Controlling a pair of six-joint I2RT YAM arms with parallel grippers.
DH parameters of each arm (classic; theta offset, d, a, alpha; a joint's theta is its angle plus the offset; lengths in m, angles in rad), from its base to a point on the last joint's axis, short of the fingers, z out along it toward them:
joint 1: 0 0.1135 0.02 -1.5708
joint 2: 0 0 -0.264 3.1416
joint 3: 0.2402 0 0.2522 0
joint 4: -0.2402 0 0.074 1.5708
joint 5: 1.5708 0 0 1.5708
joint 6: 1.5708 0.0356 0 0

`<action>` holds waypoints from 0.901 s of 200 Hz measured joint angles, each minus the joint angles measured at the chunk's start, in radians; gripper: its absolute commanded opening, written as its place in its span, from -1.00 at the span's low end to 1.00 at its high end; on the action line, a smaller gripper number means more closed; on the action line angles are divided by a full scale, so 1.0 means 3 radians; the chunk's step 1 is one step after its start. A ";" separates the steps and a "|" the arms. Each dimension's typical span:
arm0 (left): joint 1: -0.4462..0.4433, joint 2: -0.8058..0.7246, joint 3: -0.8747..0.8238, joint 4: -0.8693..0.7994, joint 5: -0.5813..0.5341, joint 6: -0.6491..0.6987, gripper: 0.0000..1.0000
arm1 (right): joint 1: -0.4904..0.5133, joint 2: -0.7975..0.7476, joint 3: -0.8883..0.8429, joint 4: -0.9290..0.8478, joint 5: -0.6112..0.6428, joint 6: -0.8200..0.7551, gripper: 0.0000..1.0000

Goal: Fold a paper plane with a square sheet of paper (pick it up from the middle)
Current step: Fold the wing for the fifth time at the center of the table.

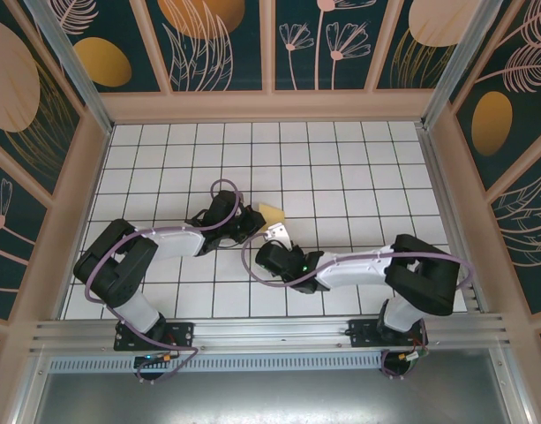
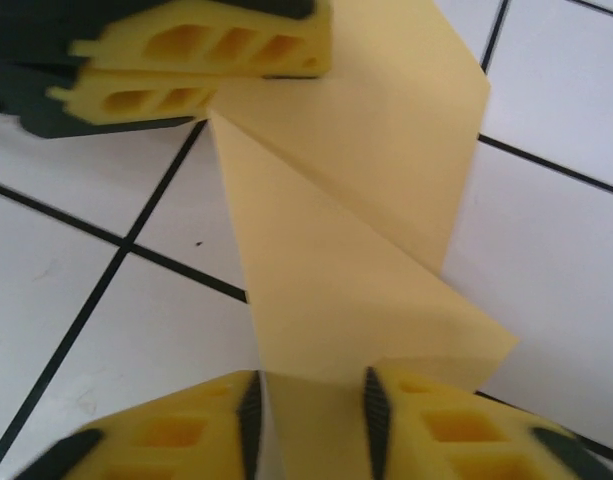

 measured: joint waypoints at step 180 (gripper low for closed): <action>0.0000 -0.0015 0.0008 -0.0075 -0.0009 -0.0014 0.00 | -0.0062 0.0121 0.0086 -0.0094 0.0088 -0.0070 -0.97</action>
